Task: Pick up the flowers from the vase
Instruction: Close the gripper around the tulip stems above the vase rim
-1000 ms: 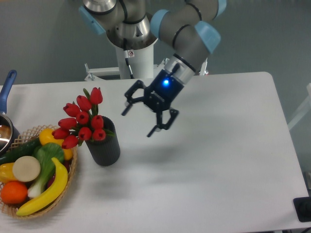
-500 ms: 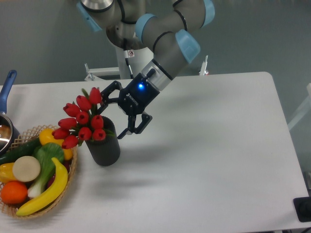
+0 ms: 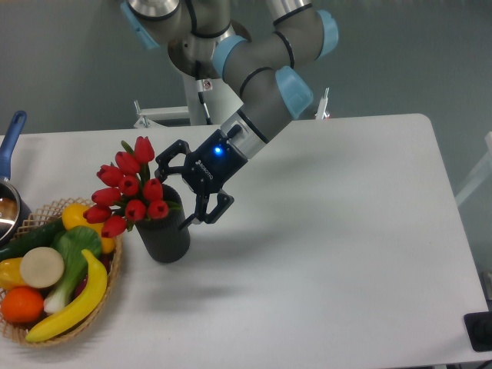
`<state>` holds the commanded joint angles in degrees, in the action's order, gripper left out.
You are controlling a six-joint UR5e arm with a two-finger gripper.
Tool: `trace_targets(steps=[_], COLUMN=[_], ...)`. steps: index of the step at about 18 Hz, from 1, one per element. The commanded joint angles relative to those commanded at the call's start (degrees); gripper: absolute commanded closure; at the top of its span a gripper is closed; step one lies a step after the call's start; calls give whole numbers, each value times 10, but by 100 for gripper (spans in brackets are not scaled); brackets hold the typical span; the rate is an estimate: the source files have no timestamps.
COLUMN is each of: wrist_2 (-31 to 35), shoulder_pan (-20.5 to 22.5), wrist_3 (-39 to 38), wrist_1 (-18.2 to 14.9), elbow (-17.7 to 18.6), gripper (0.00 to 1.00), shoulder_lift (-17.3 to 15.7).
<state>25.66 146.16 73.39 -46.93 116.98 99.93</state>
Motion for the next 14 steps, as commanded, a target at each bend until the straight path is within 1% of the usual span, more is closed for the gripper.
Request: trace_targets(steps=[1, 4, 5, 6, 7, 14], wrist_2=[0, 1, 3, 5, 5, 7], shoulder_pan=[0, 0, 0, 0, 1, 2], wrist_3=[1, 12, 20, 32, 40, 39], wrist_1=[0, 0, 0, 0, 0, -1], elbow=[0, 5, 7, 10, 12, 19], gripper=[35, 77, 88, 95, 100, 100], shoulder_lift=[-2, -3, -5, -7, -9, -32])
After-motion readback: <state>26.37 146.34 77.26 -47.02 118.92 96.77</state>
